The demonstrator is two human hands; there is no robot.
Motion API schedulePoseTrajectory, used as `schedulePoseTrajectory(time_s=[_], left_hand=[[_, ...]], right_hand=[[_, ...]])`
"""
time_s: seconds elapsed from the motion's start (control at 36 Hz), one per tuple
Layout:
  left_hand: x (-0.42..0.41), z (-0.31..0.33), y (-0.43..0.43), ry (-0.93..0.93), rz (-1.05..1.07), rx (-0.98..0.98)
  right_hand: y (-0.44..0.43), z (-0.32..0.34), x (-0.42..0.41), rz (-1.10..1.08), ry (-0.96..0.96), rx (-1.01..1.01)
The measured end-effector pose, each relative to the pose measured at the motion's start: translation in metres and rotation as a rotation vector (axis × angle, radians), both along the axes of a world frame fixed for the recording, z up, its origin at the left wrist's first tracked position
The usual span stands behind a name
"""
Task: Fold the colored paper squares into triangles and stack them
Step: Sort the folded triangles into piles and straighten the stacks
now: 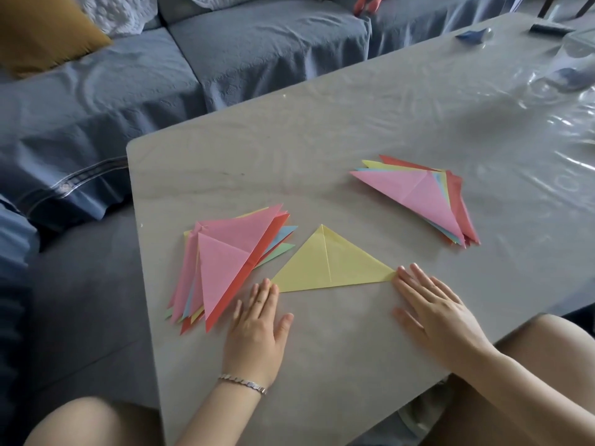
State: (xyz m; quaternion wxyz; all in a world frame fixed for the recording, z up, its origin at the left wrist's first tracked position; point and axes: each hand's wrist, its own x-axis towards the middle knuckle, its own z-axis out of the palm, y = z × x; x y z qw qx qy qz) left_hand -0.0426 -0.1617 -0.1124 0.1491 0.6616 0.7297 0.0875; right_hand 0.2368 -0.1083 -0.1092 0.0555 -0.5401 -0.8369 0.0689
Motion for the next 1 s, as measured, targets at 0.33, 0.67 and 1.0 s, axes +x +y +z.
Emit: schedulePoseTrajectory(time_s=[0.33, 0.67, 1.0], left_hand=[[0.006, 0.011, 0.011, 0.082, 0.007, 0.220], [-0.039, 0.030, 0.059, 0.038, 0.282, 0.150], [-0.039, 0.035, 0.057, 0.087, 0.258, 0.209]], right_hand=[[0.050, 0.047, -0.069, -0.273, 0.072, -0.324], [0.061, 0.045, -0.074, -0.376, 0.107, -0.532], [0.048, 0.030, -0.042, -0.351, 0.703, -0.440]])
